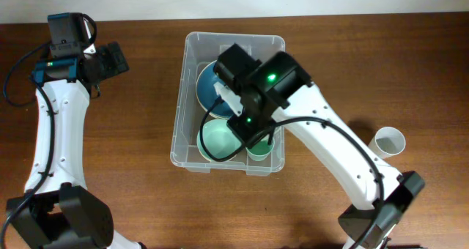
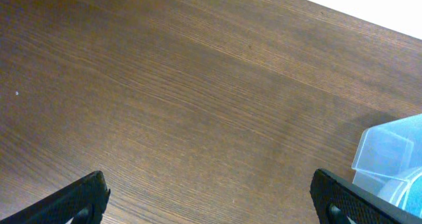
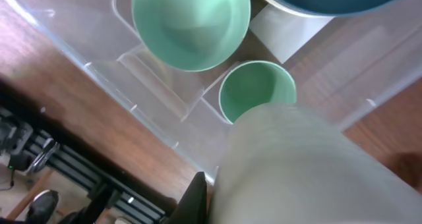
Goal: Pack container
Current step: 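Carry the white cup into the container and stack it on the mint cup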
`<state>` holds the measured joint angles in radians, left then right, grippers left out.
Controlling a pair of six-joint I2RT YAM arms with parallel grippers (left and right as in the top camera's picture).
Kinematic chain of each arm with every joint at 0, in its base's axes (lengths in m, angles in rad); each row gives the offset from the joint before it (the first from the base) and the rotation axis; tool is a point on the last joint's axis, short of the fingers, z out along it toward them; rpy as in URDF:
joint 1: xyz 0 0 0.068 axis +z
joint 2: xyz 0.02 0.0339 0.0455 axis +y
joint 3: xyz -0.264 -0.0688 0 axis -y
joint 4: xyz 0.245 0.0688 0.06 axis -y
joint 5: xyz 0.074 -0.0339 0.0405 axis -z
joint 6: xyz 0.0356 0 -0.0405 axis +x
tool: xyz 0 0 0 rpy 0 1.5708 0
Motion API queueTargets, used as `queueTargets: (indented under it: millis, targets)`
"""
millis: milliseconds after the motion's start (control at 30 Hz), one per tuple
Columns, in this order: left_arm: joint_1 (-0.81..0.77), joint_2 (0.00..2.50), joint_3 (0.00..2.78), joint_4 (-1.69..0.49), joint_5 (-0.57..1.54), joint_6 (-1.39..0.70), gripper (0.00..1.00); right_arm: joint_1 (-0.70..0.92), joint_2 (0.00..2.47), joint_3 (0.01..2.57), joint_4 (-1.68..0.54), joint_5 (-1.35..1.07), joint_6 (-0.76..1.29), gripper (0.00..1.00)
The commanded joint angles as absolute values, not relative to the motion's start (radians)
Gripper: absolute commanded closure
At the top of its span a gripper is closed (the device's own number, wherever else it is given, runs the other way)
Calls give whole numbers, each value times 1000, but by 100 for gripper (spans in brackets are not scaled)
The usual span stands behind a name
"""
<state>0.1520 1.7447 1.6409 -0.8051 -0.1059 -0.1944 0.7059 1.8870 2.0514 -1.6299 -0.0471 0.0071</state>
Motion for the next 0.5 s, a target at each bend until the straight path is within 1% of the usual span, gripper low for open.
queueTargets:
  millis: [0,267,467]
  targets:
    - [154,1733,1657,-805,-110,-192,0,704,1863,1966,-1594,-48,35,96]
    - [154,1733,1657,-805,-110,-192,0,704,1863,1767,-1435,-49,36,96]
    - [154,1733,1657,-805,-110,-192,0,704,1863,1703,-1374,-49,39,96]
